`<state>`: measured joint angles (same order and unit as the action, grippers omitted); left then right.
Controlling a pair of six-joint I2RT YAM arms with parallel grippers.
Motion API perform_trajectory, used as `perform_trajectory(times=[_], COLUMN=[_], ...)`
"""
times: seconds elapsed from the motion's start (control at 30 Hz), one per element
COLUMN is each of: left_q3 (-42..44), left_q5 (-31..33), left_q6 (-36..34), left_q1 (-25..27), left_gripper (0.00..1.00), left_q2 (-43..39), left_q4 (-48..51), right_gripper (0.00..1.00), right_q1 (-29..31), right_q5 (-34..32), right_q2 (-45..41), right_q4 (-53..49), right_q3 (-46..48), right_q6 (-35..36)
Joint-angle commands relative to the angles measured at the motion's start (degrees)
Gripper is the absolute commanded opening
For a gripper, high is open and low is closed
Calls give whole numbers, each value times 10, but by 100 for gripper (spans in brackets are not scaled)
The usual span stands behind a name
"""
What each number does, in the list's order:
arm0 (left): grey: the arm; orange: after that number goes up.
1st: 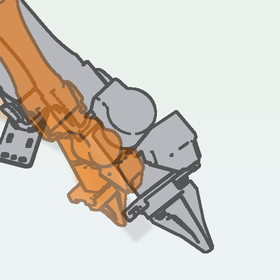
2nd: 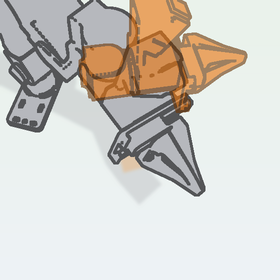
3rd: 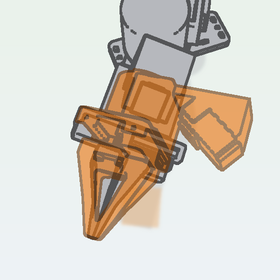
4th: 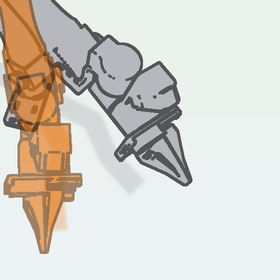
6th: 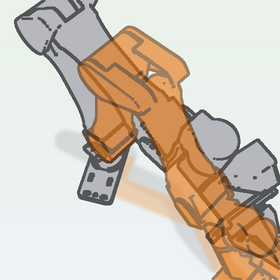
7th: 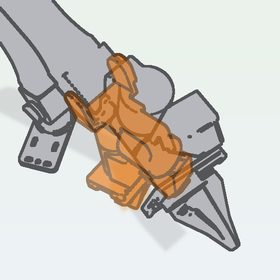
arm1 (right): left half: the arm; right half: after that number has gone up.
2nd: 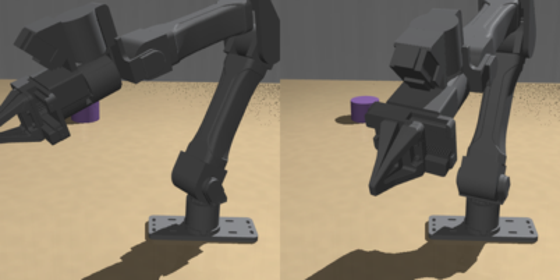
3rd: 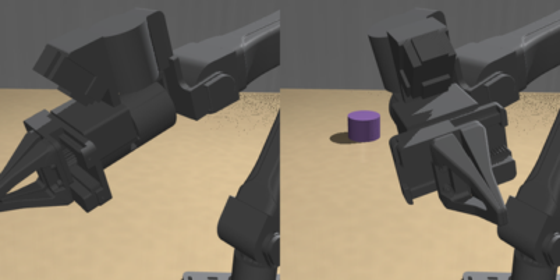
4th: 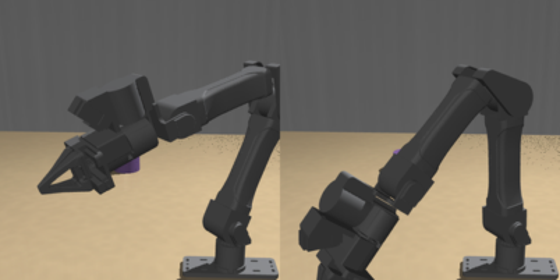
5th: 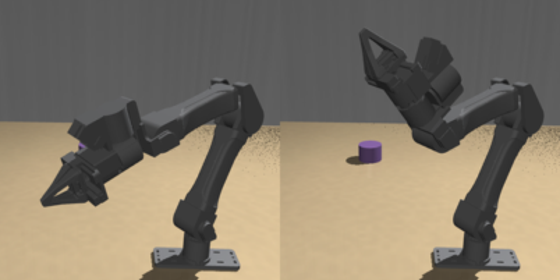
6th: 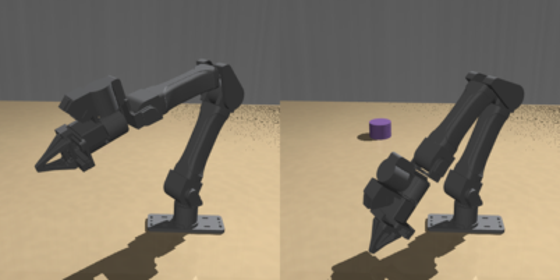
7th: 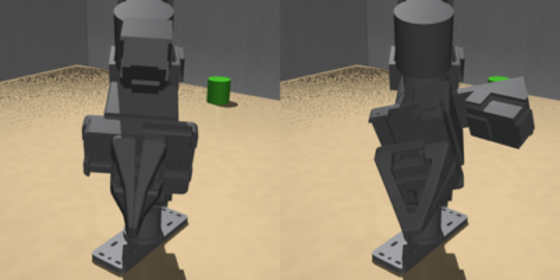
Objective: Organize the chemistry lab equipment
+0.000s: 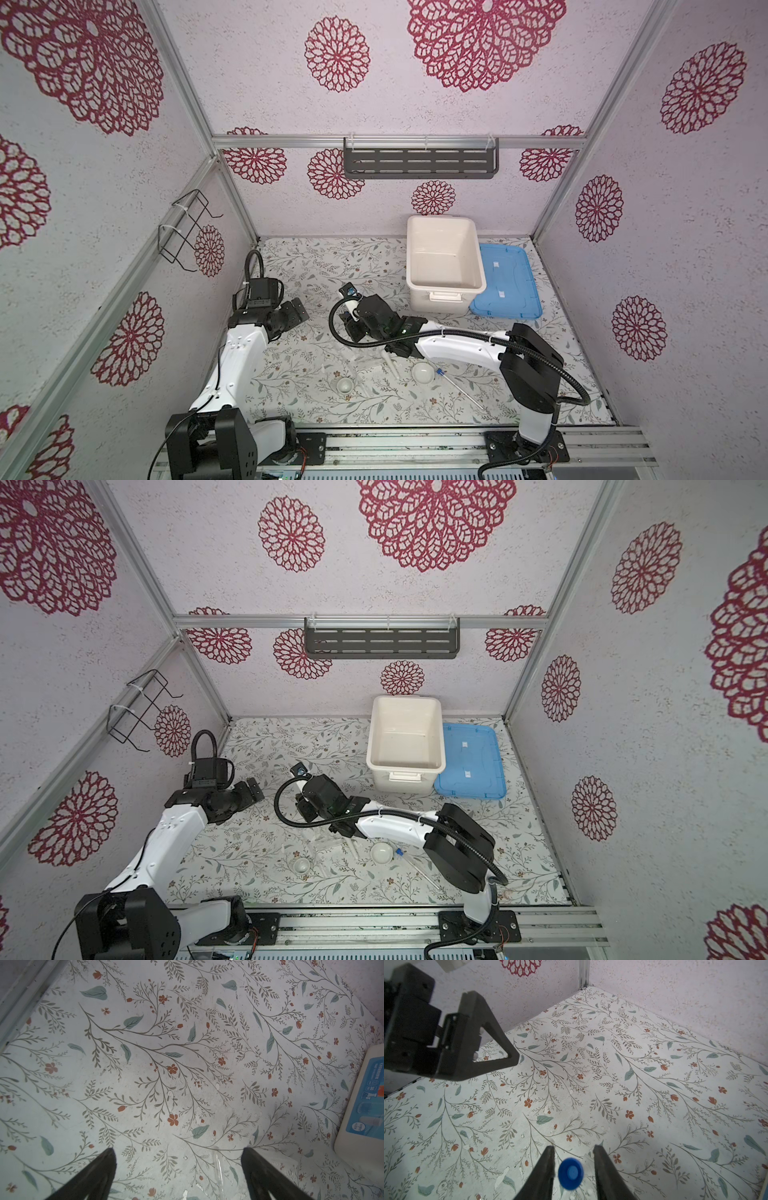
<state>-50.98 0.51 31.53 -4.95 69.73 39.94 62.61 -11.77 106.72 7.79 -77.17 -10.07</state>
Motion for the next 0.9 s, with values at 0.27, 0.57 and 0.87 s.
perform_trajectory(times=[0.27,0.57,0.87], left_q3=[-2,-2,-3], left_q5=[-3,-3,-4], left_q6=[1,3,3], left_q1=[3,3,2], left_gripper=[97,97,97], left_q2=[-11,-8,-4], left_q4=[-3,-4,-5], right_gripper=[39,53,47], right_q1=[-14,-31,-32], right_q5=[-12,108,123], right_q2=[-92,-68,-22], right_q4=[-6,6,-28], right_q3=[18,18,-19], right_q6=[-16,-50,-35])
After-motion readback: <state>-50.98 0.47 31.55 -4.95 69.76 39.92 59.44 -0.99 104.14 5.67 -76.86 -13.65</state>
